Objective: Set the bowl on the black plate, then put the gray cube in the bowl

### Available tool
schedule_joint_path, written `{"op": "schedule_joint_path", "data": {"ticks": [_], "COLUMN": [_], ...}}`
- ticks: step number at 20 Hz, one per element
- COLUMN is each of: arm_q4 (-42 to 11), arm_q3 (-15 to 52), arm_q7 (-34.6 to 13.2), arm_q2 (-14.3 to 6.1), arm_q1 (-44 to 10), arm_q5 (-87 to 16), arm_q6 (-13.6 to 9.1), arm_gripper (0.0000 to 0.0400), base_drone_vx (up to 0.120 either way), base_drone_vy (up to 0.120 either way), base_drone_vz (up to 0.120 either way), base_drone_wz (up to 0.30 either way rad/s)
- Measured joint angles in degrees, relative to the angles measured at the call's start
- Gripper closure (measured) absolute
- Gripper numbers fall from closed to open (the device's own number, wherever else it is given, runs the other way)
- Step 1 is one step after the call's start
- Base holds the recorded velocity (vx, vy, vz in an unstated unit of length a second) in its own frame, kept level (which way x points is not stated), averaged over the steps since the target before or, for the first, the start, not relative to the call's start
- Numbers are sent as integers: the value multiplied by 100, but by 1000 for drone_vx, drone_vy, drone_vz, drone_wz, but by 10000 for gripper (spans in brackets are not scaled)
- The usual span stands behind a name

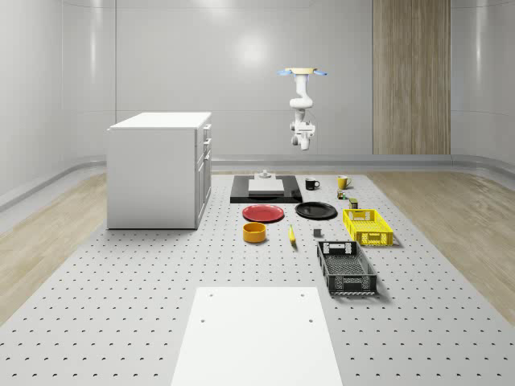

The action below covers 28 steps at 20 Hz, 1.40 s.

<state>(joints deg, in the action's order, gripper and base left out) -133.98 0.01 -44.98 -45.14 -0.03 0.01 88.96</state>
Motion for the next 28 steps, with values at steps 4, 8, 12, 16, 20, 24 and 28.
{"op": "schedule_joint_path", "data": {"ticks": [4, 8, 12, 16, 20, 24, 28], "arm_q4": [485, 973, 1351, 1563, 1657, 1689, 1694], "arm_q3": [6, 11, 14, 17, 20, 22, 24], "arm_q7": [7, 10, 13, 15, 16, 18, 19], "arm_q2": [72, 228, 370, 450, 483, 489, 484], "arm_q1": [-11, -19, -26, -30, -34, -38, -41], "arm_q5": [4, 7, 10, 11, 13, 14, 14], "arm_q6": [-395, -708, -927, -1041, -1085, -1093, -1085], "arm_gripper": [0, 0, 0, 0, 0, 0, 0], "base_drone_vx": [0, 0, 120, 120, 120, 120, 120], "base_drone_vy": [0, -10, -120, -120, -120, -120, -120], "base_drone_vz": [0, 0, 0, 0, 0, 0, 0], "base_drone_wz": [0, 0, 0, 0, 0, 0, 0]}}
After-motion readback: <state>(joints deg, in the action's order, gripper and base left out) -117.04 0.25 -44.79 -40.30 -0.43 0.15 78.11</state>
